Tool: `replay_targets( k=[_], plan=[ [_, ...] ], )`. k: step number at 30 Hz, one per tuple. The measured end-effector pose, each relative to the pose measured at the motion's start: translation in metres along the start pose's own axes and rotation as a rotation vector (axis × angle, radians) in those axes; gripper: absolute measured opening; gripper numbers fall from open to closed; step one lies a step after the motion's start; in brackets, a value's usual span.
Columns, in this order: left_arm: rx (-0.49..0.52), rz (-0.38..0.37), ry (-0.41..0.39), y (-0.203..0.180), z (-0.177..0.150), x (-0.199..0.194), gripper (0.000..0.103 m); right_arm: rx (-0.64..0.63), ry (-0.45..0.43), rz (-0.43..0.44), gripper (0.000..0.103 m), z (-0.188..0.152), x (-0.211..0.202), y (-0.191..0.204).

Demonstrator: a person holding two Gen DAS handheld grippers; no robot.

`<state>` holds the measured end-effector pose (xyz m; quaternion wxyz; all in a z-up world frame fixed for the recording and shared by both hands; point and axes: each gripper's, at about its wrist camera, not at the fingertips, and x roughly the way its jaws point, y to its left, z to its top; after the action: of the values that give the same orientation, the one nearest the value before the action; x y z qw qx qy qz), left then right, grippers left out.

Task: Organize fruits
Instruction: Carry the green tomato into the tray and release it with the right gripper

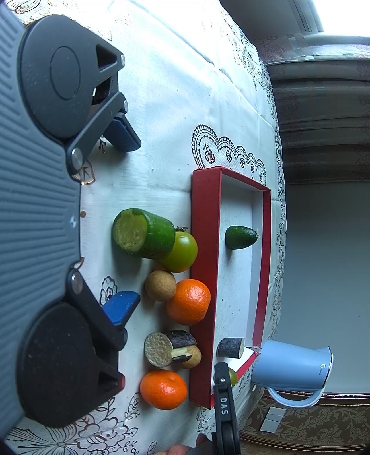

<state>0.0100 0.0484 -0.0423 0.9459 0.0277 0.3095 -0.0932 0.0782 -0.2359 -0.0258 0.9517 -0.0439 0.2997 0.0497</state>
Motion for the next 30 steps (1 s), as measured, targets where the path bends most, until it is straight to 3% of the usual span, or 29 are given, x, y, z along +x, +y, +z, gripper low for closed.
replay_targets(
  k=[19,24,28,30],
  plan=[
    [0.000,0.000,0.000,0.000,0.000,0.000,0.103,0.011,0.009,-0.020,0.040,-0.001,0.009,0.000],
    [0.000,0.000,0.000,0.000,0.000,0.000,0.103,0.073,-0.025,0.011,0.041,-0.003,-0.006,-0.009],
    [0.000,0.000,0.000,0.000,0.000,0.000,0.103,0.058,-0.080,0.035,0.046,-0.018,-0.040,-0.010],
    [0.000,0.000,0.000,0.000,0.000,0.000,0.103,0.056,-0.075,0.049,0.060,-0.028,-0.053,-0.009]
  ],
)
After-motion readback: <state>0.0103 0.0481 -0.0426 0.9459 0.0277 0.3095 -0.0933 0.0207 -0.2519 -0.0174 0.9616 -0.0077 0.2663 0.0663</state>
